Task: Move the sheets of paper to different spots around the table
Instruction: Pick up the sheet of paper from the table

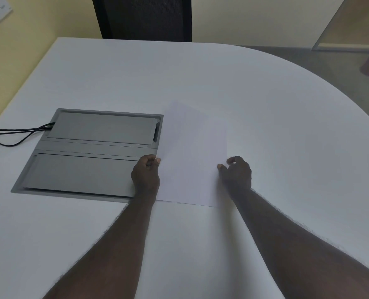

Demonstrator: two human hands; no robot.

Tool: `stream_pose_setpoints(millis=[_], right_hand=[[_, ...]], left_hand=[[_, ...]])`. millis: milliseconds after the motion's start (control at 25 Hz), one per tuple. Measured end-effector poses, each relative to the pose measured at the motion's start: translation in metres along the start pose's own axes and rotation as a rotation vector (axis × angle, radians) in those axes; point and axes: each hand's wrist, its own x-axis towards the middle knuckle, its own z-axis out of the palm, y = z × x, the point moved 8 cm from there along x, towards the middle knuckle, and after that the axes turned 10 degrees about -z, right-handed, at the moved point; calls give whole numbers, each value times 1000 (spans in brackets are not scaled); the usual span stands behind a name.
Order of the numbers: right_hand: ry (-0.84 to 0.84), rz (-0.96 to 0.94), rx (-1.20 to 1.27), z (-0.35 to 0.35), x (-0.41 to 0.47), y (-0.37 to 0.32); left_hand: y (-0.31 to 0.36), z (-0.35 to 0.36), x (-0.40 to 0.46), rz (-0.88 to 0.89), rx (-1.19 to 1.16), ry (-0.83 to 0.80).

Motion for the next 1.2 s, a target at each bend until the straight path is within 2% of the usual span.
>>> stream_pose_setpoints(millis=[240,480,680,1200], right_hand=[[-47,-5,71,10,6,-6],[-118,30,268,15,10,-8],[-102,40,377,9,8,-6],[-79,-164,528,-61,-35,-76]], left_hand=[[-9,2,2,-63,-118,-80],[-8,-3,2,-80,-175,-114],[0,-12,0,-70,-201,-133],[65,-68,-43,31,-241,-140]])
